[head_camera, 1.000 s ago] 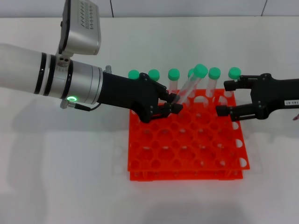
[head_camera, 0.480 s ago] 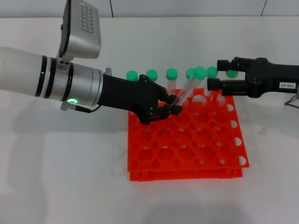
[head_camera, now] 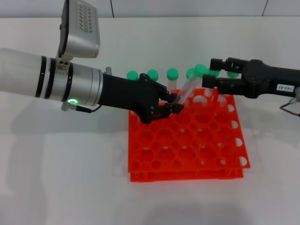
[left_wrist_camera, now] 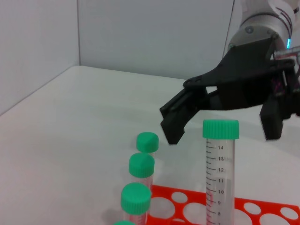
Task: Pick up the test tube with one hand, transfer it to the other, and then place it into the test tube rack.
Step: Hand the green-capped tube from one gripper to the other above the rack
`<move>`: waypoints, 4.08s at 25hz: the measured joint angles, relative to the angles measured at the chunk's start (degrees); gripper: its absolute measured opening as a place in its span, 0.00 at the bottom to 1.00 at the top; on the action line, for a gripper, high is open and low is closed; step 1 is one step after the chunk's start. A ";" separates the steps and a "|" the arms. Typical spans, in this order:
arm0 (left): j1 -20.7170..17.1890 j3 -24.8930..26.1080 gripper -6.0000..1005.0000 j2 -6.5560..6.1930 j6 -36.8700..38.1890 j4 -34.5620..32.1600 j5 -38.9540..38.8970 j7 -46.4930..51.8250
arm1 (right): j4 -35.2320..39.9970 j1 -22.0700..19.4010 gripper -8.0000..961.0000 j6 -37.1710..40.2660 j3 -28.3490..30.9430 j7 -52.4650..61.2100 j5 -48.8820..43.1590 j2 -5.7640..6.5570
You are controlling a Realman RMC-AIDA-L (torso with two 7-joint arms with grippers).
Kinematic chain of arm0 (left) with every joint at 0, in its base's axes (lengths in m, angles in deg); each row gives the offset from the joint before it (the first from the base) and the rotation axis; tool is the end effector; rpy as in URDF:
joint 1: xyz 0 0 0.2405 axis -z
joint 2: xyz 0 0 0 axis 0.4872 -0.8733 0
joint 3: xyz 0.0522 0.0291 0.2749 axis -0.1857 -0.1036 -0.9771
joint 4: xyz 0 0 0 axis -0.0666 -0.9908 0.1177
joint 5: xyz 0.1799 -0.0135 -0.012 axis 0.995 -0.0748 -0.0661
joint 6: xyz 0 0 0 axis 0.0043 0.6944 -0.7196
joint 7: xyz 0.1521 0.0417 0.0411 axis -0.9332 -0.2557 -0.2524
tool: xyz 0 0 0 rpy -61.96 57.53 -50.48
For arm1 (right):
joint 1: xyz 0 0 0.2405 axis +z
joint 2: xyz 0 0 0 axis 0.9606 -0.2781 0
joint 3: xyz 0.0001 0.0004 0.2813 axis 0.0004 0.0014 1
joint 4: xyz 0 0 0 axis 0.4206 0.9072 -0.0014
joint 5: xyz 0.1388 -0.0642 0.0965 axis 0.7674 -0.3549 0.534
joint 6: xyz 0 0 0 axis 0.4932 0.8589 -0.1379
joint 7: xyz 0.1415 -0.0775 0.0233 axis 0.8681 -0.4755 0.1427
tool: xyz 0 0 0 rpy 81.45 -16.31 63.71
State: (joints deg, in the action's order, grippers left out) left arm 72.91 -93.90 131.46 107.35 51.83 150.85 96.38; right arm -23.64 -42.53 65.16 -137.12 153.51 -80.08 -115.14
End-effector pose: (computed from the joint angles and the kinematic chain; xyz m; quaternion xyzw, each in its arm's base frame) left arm -0.1860 0.3517 -0.0858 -0.9847 -0.0809 -0.1516 0.0297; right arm 0.2131 0.3373 -0.0126 -0.9000 0.2468 0.3513 0.0750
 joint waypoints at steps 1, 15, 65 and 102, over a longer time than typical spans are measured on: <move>0.00 0.00 0.24 0.00 -0.01 0.00 -0.06 -0.01 | -0.05 -0.24 0.74 0.21 -0.07 -0.42 0.71 -0.03; 0.52 -0.27 0.25 0.20 -1.39 0.07 -0.31 0.20 | -14.41 1.46 0.73 0.71 -0.61 -18.60 12.02 -0.97; 0.64 -0.36 0.27 0.17 -1.38 0.17 -1.43 0.24 | -23.73 3.83 0.61 1.06 -1.55 -30.51 16.82 -0.96; -2.45 -1.11 0.68 0.01 3.25 -11.04 -1.22 15.06 | -23.24 3.04 0.26 1.59 -1.20 -30.15 16.76 -0.96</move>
State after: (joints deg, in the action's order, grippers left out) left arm 70.46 -95.01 131.47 110.61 40.79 149.64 111.43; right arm -46.88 -39.49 66.76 -138.32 123.36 -63.31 -116.10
